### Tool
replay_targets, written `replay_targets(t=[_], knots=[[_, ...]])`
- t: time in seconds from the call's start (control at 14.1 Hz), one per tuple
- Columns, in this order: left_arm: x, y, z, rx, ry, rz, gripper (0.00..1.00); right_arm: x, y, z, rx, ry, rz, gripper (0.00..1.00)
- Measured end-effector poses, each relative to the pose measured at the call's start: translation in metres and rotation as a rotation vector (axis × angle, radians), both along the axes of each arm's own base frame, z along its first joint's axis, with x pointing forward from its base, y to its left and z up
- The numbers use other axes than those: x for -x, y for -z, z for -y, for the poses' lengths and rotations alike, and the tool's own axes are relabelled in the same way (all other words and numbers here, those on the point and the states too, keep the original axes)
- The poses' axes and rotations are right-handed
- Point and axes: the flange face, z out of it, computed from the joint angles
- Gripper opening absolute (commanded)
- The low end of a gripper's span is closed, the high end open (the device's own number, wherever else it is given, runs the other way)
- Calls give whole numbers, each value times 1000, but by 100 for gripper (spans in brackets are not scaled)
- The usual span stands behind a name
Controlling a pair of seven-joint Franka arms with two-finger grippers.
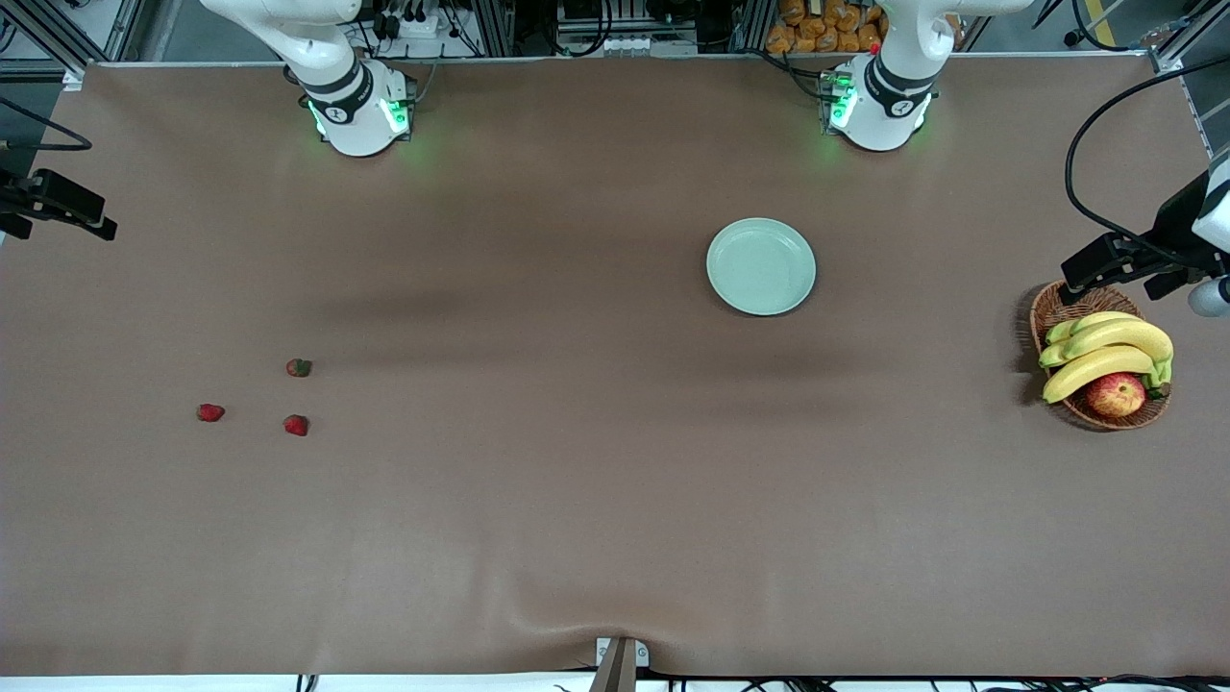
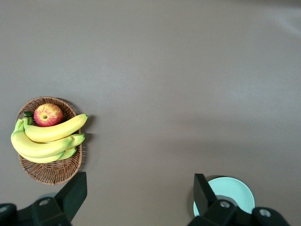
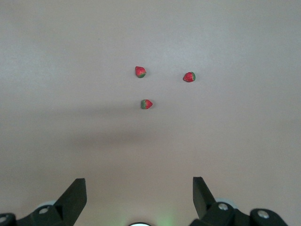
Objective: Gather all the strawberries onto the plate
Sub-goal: 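Move the right gripper toward the red strawberries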
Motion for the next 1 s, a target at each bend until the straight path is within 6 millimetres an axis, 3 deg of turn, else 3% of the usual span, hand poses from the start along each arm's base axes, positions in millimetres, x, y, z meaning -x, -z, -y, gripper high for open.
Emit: replay_targets(t=[0.71, 0.85, 1.0], knots=[[0, 0, -1, 0, -1, 0, 100, -2, 7, -6, -24, -9, -8, 100], [0, 0, -1, 0, -1, 0, 100, -8, 32, -6, -25, -7, -15, 100], [0, 0, -1, 0, -1, -1, 100, -20, 77, -5, -26, -5, -30, 100]])
